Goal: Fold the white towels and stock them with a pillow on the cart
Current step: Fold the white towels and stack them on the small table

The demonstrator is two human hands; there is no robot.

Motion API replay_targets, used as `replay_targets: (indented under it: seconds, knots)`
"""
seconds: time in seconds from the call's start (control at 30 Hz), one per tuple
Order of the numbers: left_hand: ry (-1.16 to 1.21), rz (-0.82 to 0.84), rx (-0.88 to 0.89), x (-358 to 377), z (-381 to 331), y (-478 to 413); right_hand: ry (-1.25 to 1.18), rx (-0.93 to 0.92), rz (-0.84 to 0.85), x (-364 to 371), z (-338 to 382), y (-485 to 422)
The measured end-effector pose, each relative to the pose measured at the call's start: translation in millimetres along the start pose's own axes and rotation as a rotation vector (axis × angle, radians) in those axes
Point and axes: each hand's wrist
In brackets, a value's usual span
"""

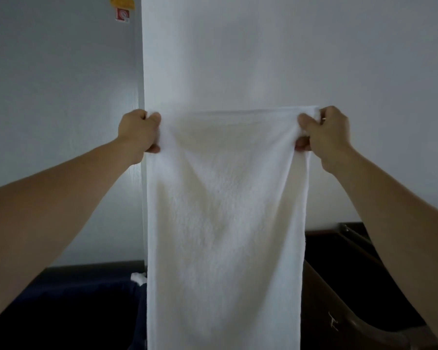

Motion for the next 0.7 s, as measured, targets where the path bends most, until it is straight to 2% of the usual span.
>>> replay_targets:
  seconds: [0.13, 0.3, 0.4, 0.57, 0.7]
  knots:
    - [0.07, 0.003, -0.037, 16, 10, -4, -0.063, 0.049, 0.005, 4, -25, -6]
    - [0.085, -0.173, 0.105, 7, -27, -6, -0.168, -0.061, 0.003, -3, -7, -24]
    - [0.1, -0.213, 0.17, -9, -50, 4, -0.214, -0.127, 0.012, -13, 11, -32]
    - [0.13, -0.197, 0.192, -28, -56, 46, -0.242, -0.134, 0.058, -33, 14, -11]
    - [0.102, -0.107, 0.138, -43, -33, 95, -0.191, -0.07, 0.095, -59, 2, 30]
Point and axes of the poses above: each hand's wrist, its own y-axis away from the middle knuckle, its own x-axis out of the palm, z = x × y, and after that the axes turned 8 degrees about -y, right-handed
